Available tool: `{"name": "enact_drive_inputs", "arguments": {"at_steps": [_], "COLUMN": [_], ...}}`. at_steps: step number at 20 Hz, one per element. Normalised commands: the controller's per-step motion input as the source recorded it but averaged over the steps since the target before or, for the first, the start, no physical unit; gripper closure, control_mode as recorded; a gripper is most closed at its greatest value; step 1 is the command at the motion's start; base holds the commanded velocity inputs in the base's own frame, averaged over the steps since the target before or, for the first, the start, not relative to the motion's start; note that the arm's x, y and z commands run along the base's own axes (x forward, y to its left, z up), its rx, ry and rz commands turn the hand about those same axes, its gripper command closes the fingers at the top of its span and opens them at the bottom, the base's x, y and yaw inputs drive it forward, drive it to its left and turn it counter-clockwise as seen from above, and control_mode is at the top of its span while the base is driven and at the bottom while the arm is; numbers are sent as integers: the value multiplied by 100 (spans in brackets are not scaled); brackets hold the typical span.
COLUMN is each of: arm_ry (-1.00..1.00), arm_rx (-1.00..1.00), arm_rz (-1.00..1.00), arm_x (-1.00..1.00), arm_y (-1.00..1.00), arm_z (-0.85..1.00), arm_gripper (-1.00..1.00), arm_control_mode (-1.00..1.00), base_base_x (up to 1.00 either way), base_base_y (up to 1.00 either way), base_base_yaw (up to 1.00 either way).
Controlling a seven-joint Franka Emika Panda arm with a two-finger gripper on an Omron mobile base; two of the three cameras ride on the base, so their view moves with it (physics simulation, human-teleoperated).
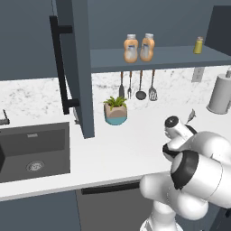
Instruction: Put the shaker and condiment bottle from the counter next to their counterparts in the cabinet.
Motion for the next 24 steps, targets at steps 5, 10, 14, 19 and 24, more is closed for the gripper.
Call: {"name": "enact_drive_inputs", "arguments": {"at_steps": [5,10,14,19,24], "arm_ry": [0,0,0,0,0], "arm_rx": [0,0,0,0,0], "arm_rz": [0,0,0,0,0], "arm_x": [0,0,1,6,20], "arm_y": [-1,0,0,0,0], "arm_z": [-10,-13,-1,0,-6], "arm_gripper": [-100,-100,-100,-100,-100], "arm_control_mode": [-100,-100,-100,-100,-100], "base_base_x": [0,0,0,0,0], "base_base_y": [0,0,0,0,0], "base_base_yaw": [0,0,0,0,0]}}
